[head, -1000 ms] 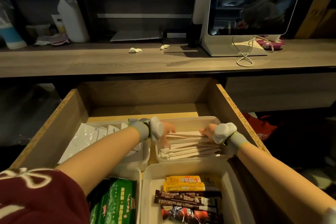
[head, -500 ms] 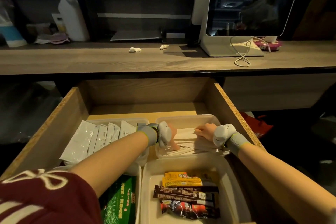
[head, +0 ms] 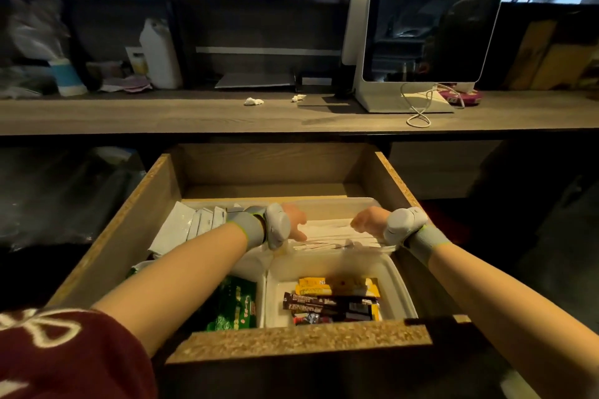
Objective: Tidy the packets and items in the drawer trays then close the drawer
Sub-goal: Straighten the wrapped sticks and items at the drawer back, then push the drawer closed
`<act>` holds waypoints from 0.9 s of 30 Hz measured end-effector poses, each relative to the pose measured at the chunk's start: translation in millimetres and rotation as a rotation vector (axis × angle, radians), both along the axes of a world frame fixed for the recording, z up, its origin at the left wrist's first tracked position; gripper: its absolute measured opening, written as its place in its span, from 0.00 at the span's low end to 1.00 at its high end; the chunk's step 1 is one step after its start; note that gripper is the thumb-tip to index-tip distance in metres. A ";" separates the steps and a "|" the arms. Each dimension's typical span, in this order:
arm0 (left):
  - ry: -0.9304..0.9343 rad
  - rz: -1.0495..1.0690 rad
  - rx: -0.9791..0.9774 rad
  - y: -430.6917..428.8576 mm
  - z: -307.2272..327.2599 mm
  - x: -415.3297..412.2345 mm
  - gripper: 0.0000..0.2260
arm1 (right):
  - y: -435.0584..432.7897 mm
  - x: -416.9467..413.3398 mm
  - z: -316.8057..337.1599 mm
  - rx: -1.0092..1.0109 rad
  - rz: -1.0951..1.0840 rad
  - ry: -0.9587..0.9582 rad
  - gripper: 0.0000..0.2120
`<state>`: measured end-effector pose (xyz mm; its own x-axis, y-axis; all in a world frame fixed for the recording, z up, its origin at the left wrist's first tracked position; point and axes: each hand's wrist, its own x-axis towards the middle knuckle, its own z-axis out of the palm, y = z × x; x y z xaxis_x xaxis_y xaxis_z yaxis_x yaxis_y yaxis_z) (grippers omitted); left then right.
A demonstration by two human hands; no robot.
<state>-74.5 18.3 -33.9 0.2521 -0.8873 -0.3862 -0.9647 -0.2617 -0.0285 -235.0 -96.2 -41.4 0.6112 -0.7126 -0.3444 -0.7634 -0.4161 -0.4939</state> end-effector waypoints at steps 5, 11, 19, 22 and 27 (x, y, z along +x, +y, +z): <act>-0.002 0.029 -0.020 51.4 20.4 -13.4 0.23 | 51.7 -17.8 24.2 -0.032 0.056 0.054 0.17; 0.331 0.173 0.022 113.3 33.4 -21.3 0.24 | 108.1 -45.3 44.1 0.155 0.087 -0.047 0.17; 0.352 0.208 0.146 191.0 47.6 -41.9 0.25 | 157.5 -73.1 44.1 0.176 0.273 -0.073 0.13; 0.250 0.186 0.046 202.5 45.0 -50.4 0.26 | 167.2 -75.9 42.2 0.048 0.321 -0.135 0.16; 0.233 0.137 -0.024 199.8 46.6 -50.7 0.25 | 167.8 -70.0 42.7 -0.023 0.385 -0.130 0.12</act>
<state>-125.1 218.1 12.7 0.2777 -0.8607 -0.4268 -0.8998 -0.3886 0.1983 -305.1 71.6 1.3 0.8724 -0.4294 -0.2335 -0.4813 -0.6716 -0.5633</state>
